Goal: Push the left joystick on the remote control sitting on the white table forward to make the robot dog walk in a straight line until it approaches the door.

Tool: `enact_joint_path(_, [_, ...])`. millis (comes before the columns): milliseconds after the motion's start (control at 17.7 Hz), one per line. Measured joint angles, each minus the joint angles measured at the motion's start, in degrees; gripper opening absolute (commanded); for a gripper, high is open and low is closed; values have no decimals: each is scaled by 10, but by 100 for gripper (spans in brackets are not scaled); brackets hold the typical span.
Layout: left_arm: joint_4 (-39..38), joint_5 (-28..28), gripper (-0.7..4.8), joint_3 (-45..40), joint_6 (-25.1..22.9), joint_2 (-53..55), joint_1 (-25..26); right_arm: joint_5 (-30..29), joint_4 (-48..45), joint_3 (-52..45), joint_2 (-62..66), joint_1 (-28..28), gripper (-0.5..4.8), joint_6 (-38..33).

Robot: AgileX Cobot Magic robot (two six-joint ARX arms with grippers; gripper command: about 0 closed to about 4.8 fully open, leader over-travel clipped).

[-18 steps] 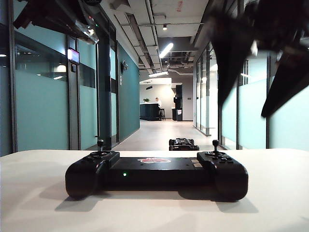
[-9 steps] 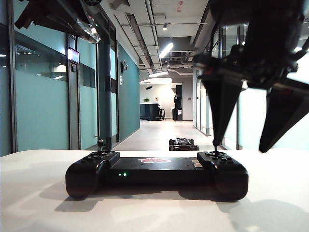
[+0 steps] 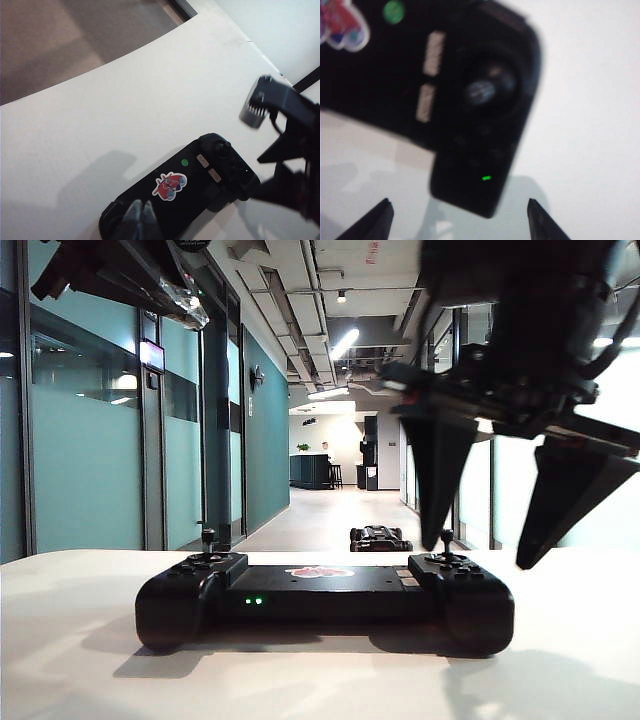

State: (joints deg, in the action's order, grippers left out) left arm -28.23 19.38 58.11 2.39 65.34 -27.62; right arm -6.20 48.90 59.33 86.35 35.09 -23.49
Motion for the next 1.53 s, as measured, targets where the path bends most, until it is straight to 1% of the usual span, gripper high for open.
enact_joint_path(113, [0, 0, -5, 0, 0, 0, 0, 23, -1, 0, 10, 12, 369, -3])
enact_joint_path(226, [0, 0, -5, 0, 0, 0, 0, 31, -3, 0, 24, 12, 369, -3])
enact_joint_path(453, [0, 0, -5, 0, 0, 0, 0, 31, -14, 0, 62, 13, 369, -3])
enact_joint_path(679, [0, 0, -5, 0, 0, 0, 0, 31, -43, 0, 69, 14, 369, -3])
enact_joint_path(1075, [0, 10, -5, 0, 0, 0, 0, 18, -47, 1, 96, 14, 368, -4])
enact_joint_path(1132, [0, 10, -5, 0, 0, 0, 0, 19, -48, 1, 96, 13, 348, -6])
enact_joint_path(1188, [0, 10, -5, 0, 0, 0, 0, 21, -49, 1, 96, 14, 298, -13])
enact_joint_path(1245, [0, 10, -5, 0, 0, 0, 0, 25, -49, 1, 96, 14, 290, -17])
enact_joint_path(1301, [0, 10, -5, 0, 0, 0, 0, 28, -49, 1, 97, 13, 270, -21])
enact_joint_path(1358, [0, 10, -5, 0, 0, 0, 0, 29, -49, 1, 97, 13, 236, -20])
enact_joint_path(1471, [0, 10, -5, 0, 0, 0, 0, 36, -45, 1, 96, 13, 228, -23])
enact_joint_path(1528, [0, 10, -5, 0, 0, 0, 0, 37, -44, 1, 96, 15, 228, -36])
